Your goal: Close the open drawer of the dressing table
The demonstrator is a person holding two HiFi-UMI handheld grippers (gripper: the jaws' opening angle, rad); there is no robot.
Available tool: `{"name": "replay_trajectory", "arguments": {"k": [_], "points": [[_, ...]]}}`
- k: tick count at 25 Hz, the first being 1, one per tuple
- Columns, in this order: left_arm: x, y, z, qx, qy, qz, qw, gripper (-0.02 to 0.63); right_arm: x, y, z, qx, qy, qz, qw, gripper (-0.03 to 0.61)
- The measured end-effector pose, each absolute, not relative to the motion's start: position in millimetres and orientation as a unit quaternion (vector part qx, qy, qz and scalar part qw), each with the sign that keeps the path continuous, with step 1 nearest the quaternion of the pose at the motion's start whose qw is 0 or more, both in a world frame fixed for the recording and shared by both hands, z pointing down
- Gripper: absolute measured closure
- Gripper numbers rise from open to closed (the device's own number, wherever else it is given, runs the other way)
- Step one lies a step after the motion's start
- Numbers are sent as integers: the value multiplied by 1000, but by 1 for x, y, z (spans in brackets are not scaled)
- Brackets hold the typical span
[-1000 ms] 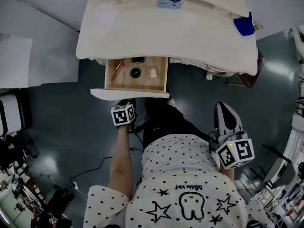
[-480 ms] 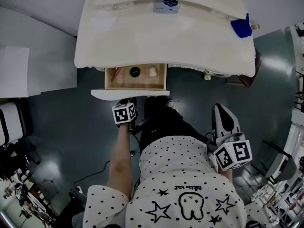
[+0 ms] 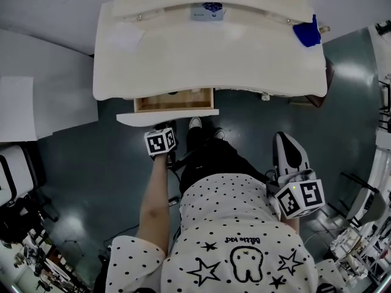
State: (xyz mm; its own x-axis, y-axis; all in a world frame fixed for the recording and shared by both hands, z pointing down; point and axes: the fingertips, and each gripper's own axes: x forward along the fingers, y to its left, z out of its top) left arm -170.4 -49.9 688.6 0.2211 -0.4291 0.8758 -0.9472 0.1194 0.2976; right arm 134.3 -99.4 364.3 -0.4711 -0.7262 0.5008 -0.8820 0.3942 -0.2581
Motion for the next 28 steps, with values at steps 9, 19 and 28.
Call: {"name": "replay_trajectory", "arguments": {"k": [9,19,28], "points": [[-176,-81,689,613,-562,260,491,460,129,-111,361,515,-806,248,151,569],[-181,-110,688,612,-557,262,496,460,121,-121,357,538,-793,247,141,569],[-184,-127,689,612,-559,258,497,462,116,-126,358,552,-784,245,140,569]]}}
